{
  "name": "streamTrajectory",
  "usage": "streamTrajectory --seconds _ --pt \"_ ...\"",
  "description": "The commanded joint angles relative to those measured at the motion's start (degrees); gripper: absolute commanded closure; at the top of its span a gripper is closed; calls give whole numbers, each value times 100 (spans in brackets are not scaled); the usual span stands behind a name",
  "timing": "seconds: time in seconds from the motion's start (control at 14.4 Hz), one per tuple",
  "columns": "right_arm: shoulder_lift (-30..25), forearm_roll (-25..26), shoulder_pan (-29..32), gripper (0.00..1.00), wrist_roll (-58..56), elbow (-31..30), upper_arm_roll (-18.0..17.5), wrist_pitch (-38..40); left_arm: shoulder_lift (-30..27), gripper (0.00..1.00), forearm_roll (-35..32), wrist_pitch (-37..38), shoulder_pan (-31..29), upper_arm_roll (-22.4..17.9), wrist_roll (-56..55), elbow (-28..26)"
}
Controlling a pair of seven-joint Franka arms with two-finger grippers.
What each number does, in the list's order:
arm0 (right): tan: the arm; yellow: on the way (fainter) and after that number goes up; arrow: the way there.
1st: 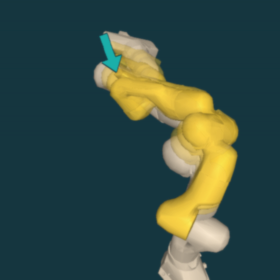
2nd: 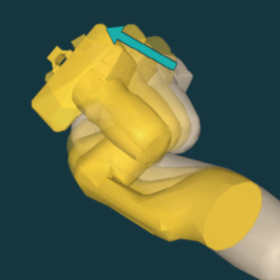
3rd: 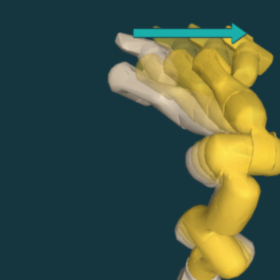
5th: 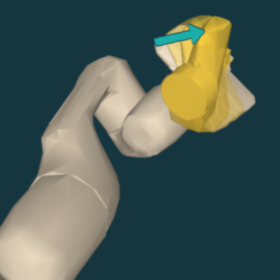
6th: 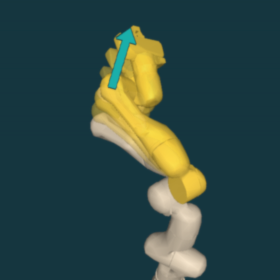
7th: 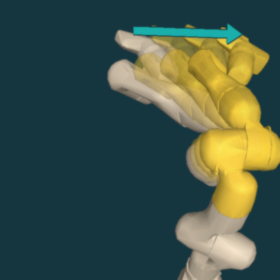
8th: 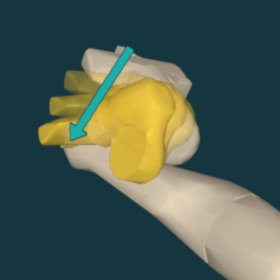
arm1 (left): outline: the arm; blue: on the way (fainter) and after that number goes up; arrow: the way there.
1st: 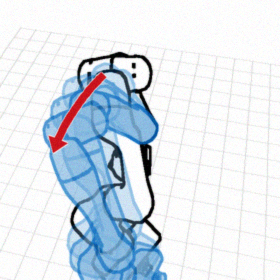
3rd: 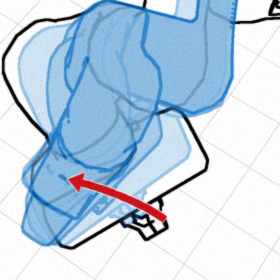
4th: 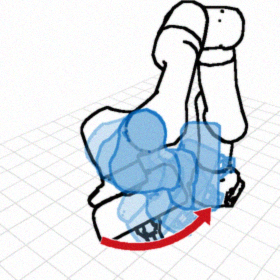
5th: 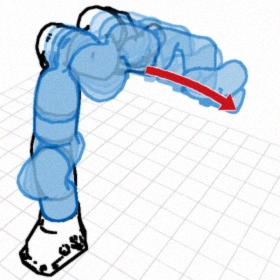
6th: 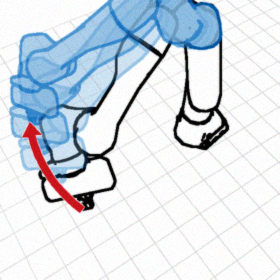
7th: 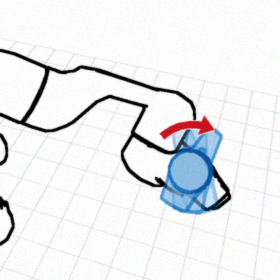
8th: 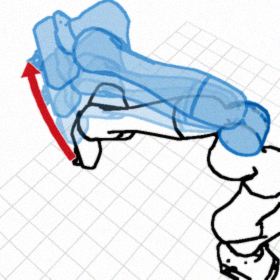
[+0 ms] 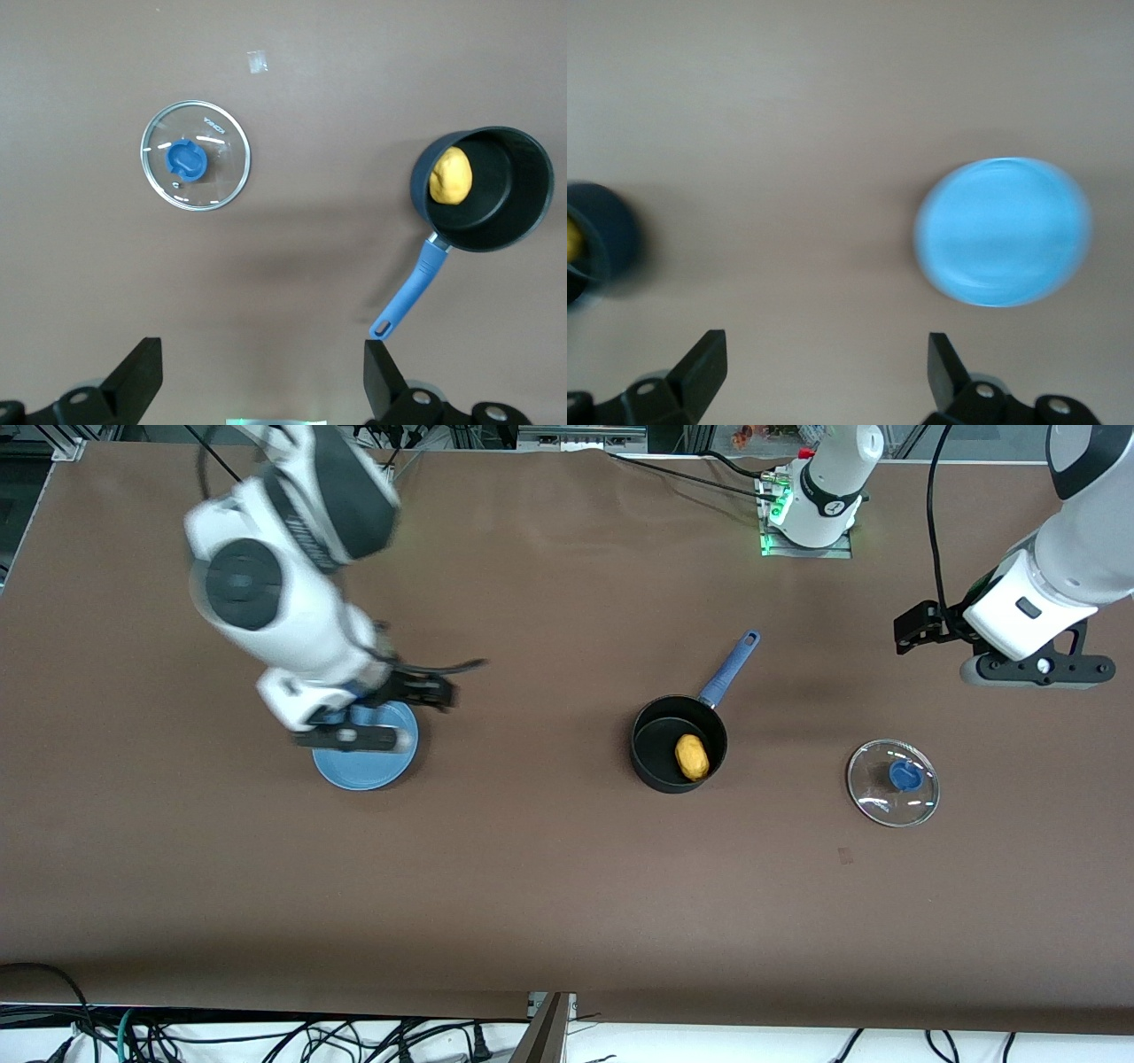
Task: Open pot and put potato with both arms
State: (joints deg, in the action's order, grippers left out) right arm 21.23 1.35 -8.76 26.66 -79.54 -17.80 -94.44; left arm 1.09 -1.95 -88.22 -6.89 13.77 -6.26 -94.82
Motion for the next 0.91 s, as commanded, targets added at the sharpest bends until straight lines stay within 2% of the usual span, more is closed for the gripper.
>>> streamTrajectory --seconds 0.0,0.14,0.28,0.56,0.84 --pt "-715 -21 146 0 -1500 -483 653 530 -294 0 168 -248 31 -129 37 -345" --pt "-970 -21 479 0 -2163 -492 839 777 -268 0 300 -266 21 -137 28 -274" --pt "-1260 -21 779 0 -2156 -571 936 1076 -233 0 283 -283 21 -137 28 -239" --pt "-1726 -65 885 0 -2226 -703 1366 1130 -22 0 116 -283 -93 -155 99 -89" --pt "-1965 -21 894 0 -2217 -729 1498 1103 49 0 133 -301 -119 -155 29 60"
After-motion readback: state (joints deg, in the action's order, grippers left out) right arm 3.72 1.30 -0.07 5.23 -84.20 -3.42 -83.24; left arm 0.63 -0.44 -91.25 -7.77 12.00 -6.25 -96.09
